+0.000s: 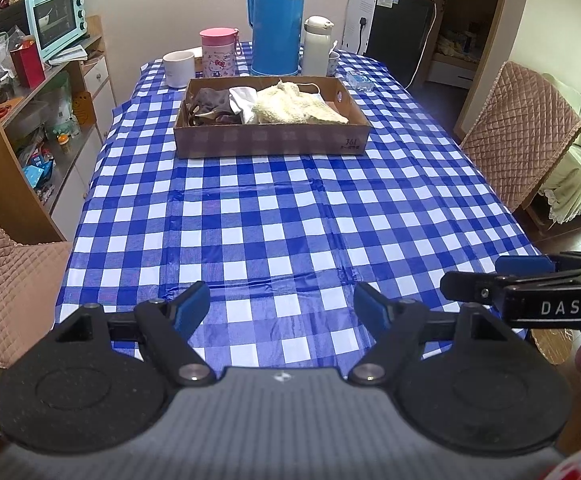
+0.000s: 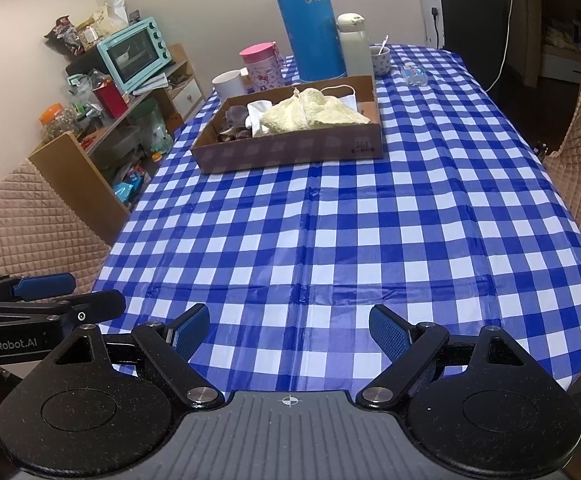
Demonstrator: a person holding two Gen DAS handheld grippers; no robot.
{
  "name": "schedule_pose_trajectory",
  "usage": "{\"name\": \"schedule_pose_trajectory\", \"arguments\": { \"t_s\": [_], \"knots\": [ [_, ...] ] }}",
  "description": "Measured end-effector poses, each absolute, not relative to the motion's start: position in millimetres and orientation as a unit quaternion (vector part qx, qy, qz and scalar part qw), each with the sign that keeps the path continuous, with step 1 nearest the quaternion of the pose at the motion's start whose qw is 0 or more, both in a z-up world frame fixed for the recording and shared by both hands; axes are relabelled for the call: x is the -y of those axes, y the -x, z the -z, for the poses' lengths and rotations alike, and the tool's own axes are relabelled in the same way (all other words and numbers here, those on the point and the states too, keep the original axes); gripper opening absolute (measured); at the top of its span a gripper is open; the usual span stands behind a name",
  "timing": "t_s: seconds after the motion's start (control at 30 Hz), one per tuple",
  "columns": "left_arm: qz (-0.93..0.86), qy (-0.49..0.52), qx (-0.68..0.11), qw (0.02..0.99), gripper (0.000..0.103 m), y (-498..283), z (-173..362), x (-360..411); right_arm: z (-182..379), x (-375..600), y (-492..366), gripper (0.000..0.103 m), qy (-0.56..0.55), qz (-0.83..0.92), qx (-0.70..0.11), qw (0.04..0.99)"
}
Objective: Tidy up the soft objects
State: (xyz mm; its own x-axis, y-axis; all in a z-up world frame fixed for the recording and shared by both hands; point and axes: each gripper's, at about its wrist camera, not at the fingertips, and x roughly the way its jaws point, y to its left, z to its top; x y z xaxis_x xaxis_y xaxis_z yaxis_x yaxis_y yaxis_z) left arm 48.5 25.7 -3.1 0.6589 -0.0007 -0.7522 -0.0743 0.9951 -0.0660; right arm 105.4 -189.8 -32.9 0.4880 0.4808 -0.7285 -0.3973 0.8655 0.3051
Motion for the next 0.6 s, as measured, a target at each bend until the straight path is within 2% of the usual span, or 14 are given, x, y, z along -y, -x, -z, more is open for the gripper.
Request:
{"name": "schedule_pose_trajectory", "arguments": {
  "t_s": [0.6],
  "knots": [
    [-0.021,0.046,-0.412,0.910,0.077,-49.2,3.2,-25.6,34.0,191.0,-107.0,0.087,-0.050,-0.250,-0.438,0.862]
  ]
}}
